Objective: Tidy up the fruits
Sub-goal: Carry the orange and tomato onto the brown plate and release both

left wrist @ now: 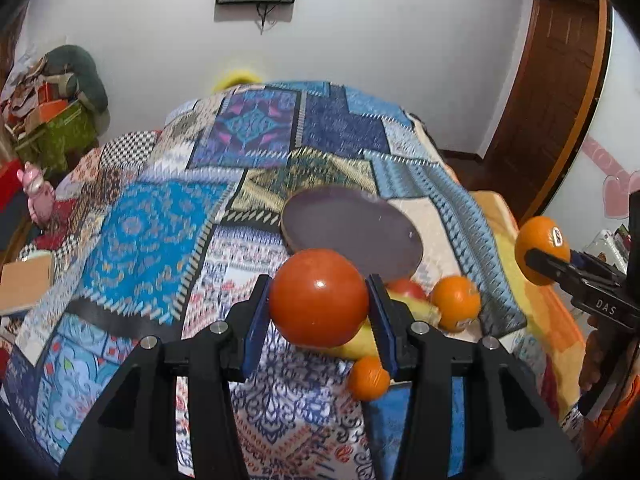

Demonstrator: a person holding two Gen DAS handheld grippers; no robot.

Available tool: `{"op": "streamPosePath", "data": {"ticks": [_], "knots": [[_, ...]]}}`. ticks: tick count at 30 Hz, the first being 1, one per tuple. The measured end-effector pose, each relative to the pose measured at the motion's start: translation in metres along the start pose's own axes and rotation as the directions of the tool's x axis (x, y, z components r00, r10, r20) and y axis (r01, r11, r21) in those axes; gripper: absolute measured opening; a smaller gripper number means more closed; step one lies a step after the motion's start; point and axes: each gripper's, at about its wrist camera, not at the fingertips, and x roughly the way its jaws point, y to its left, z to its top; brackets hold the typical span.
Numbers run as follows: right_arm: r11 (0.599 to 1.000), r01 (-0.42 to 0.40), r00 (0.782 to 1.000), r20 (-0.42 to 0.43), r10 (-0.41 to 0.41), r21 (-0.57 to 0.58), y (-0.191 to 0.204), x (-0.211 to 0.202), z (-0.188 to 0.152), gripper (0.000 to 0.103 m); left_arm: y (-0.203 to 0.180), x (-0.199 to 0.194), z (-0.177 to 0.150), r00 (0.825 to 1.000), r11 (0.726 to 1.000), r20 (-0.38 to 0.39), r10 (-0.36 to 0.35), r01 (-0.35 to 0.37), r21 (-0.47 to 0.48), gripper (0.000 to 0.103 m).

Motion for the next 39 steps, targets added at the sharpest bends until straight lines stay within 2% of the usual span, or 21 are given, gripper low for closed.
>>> {"op": "streamPosePath", "data": {"ticks": [8,16,22,29,39], "knots": [[0.998,-0.022,0.997,0.074,0.026,-0.055,0.020,0.011,0.038,0.067,-0.008,0.003,0.038,0.999,1.000,0.043,-0.020,0.019,0.015,0.046],[0.995,-0.036,0.996,0.077,0.043,-0.091,0.035,0.037,0.060,0.067,-0.008,0.029,0.068,0.999,1.000,0.035,-0.008,0.008,0.014,0.046],[0.995,-0.048,0.998,0.029,0.051,-0.092,0.038,0.070,0.069,0.067,-0.006,0.065,0.080,1.000,0.999,-0.001,0.030,-0.030,0.018,0.046],[0.993,-0.046,0.997,-0.074,0.038,-0.109,0.035,0.118,0.069,0.067,-0.002,0.117,0.083,0.995,0.997,-0.075,0.064,-0.062,0.034,0.046],[0.989,-0.062,0.976,-0.217,0.031,-0.137,0.026,0.176,0.065,0.067,0.010,0.186,0.083,0.977,0.999,-0.209,0.037,-0.032,0.027,0.046]]}}
